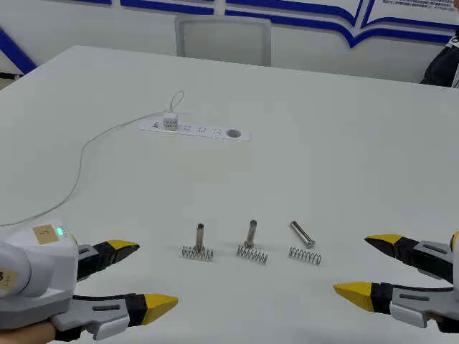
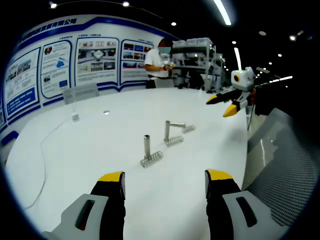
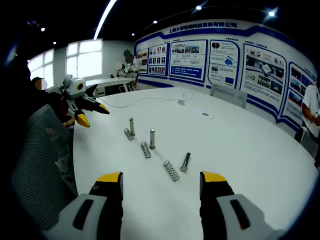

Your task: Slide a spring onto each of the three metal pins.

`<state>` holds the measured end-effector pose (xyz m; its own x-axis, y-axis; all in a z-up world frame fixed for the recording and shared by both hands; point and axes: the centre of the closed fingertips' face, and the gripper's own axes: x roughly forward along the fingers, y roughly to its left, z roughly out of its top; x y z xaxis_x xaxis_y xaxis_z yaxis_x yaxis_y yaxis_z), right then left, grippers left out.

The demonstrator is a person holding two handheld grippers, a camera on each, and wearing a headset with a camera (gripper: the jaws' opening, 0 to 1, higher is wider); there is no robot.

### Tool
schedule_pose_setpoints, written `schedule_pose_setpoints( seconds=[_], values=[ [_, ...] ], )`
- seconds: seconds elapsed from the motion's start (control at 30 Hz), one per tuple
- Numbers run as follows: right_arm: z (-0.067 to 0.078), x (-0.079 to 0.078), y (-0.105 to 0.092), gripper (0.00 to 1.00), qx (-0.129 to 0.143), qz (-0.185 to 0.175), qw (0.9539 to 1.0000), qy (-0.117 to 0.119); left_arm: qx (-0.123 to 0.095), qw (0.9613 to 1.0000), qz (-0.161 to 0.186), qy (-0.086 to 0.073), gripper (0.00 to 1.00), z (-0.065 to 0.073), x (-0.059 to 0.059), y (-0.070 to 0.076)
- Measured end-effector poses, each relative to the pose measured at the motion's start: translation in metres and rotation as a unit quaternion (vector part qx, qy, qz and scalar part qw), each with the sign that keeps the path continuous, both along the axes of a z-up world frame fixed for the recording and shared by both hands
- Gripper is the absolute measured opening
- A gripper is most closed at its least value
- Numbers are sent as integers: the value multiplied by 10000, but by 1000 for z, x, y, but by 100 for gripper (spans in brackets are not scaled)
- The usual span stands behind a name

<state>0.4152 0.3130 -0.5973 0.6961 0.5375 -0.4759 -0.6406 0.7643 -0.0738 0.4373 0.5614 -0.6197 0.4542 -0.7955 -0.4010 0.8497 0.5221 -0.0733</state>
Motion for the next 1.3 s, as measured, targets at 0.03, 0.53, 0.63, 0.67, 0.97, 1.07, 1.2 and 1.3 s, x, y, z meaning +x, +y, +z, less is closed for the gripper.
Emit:
schedule_pose_setpoints(
  seconds=[0.03, 0.53, 0.63, 0.67, 0.97, 1.07, 1.2, 1.3],
  values=[
    [0, 0, 0, 63, -3, 1, 10000, 1, -2, 10000, 2, 1, 66, 0, 0, 0],
    [-4, 1, 0, 62, -20, 27, 10000, 73, 35, 10000, 30, 6, 65, 0, -1, 2],
    [-2, 3, -2, 61, -9, 10, 10000, 65, 32, 10000, 35, 2, 65, 0, -1, 2],
    [-2, 3, -2, 61, -7, 6, 10000, 63, 35, 10000, 38, -2, 65, 0, -1, 2],
    [-4, 4, -1, 60, -5, -17, 9999, 132, 26, 10000, 54, -4, 65, 0, -1, 2],
    [-3, 6, -2, 58, 10, -66, 9998, 161, 21, 10000, 57, -5, 65, 0, -1, 2],
    [-1, 9, -3, 56, 22, -125, 9998, 167, 7, 10000, 63, -4, 65, 0, -1, 2],
    [0, 13, -5, 55, 6, -172, 9997, 200, 9, 10000, 54, -6, 65, 0, -1, 2]
  ],
)
